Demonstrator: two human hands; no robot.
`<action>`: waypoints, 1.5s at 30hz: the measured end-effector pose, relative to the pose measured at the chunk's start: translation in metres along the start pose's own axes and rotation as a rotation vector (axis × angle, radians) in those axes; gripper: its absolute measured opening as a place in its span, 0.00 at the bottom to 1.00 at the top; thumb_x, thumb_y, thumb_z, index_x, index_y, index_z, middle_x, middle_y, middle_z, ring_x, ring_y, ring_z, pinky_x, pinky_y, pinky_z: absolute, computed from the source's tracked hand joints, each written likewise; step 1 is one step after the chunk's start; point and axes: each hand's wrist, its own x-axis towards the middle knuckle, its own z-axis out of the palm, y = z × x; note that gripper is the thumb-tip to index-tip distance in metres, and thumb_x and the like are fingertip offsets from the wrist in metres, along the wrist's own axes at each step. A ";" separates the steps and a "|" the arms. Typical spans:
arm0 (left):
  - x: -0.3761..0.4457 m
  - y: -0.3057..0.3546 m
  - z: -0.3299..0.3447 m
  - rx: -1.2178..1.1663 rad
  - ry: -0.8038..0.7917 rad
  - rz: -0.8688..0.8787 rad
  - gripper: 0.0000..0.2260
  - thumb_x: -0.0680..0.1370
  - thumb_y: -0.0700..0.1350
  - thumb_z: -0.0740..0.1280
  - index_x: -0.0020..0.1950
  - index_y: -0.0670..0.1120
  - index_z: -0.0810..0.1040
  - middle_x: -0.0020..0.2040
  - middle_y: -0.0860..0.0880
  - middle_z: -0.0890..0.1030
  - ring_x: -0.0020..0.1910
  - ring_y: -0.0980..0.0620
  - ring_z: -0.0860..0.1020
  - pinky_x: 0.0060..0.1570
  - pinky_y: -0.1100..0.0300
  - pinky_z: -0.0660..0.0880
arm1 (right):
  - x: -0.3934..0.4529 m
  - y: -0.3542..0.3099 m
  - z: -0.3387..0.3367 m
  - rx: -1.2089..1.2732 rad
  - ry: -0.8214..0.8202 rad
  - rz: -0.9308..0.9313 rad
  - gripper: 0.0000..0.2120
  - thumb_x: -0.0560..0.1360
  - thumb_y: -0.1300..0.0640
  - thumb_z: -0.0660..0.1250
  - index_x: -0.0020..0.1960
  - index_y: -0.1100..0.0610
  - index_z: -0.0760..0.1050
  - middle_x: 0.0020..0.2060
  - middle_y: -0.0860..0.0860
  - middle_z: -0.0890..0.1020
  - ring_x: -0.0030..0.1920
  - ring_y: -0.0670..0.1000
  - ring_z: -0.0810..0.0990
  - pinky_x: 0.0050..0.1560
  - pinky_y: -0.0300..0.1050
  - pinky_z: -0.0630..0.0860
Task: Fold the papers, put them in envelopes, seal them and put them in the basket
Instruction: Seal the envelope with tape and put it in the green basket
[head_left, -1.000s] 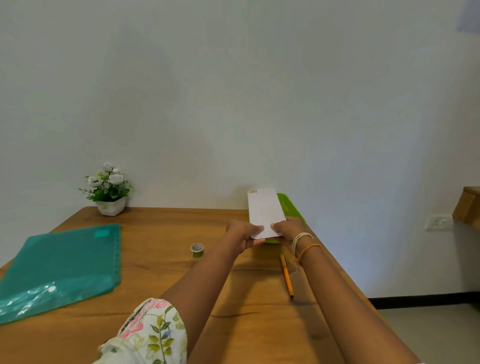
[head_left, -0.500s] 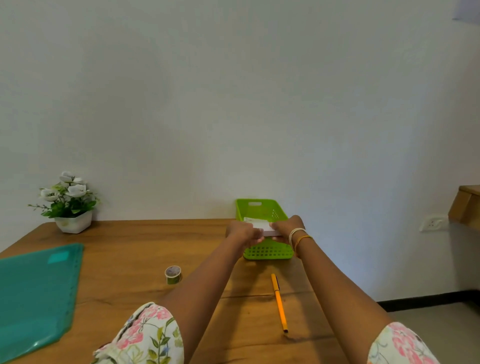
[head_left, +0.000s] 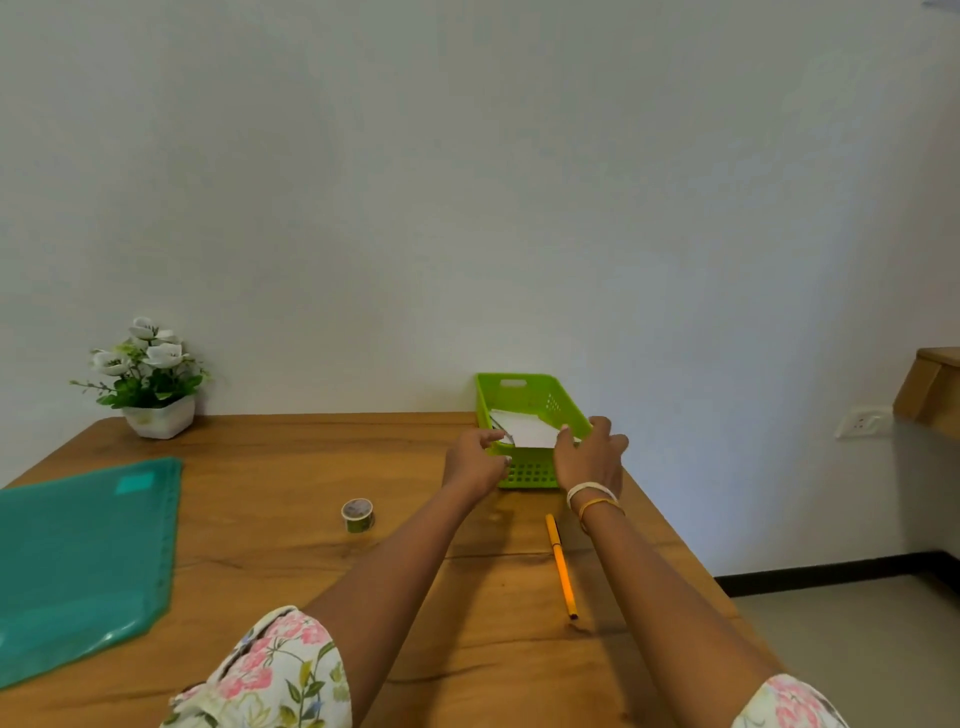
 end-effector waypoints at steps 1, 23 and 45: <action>-0.005 -0.006 -0.003 0.028 0.039 0.021 0.17 0.75 0.36 0.69 0.63 0.47 0.78 0.65 0.45 0.77 0.51 0.47 0.82 0.49 0.53 0.80 | -0.011 0.003 0.000 0.015 0.058 -0.005 0.20 0.77 0.50 0.61 0.66 0.57 0.66 0.59 0.60 0.70 0.51 0.64 0.78 0.47 0.50 0.74; -0.101 -0.098 -0.108 0.291 0.406 -0.019 0.11 0.74 0.36 0.63 0.50 0.47 0.81 0.53 0.47 0.81 0.52 0.47 0.78 0.52 0.55 0.75 | -0.145 -0.004 0.076 -0.429 -0.303 -0.252 0.12 0.78 0.57 0.60 0.60 0.57 0.74 0.57 0.57 0.75 0.57 0.58 0.77 0.54 0.49 0.74; 0.082 -0.120 -0.072 0.509 0.374 0.025 0.16 0.74 0.50 0.71 0.61 0.52 0.79 0.55 0.50 0.82 0.55 0.47 0.78 0.49 0.55 0.74 | -0.010 -0.017 0.181 -0.494 -0.198 -0.327 0.13 0.79 0.54 0.59 0.60 0.59 0.73 0.58 0.57 0.73 0.55 0.59 0.78 0.48 0.50 0.74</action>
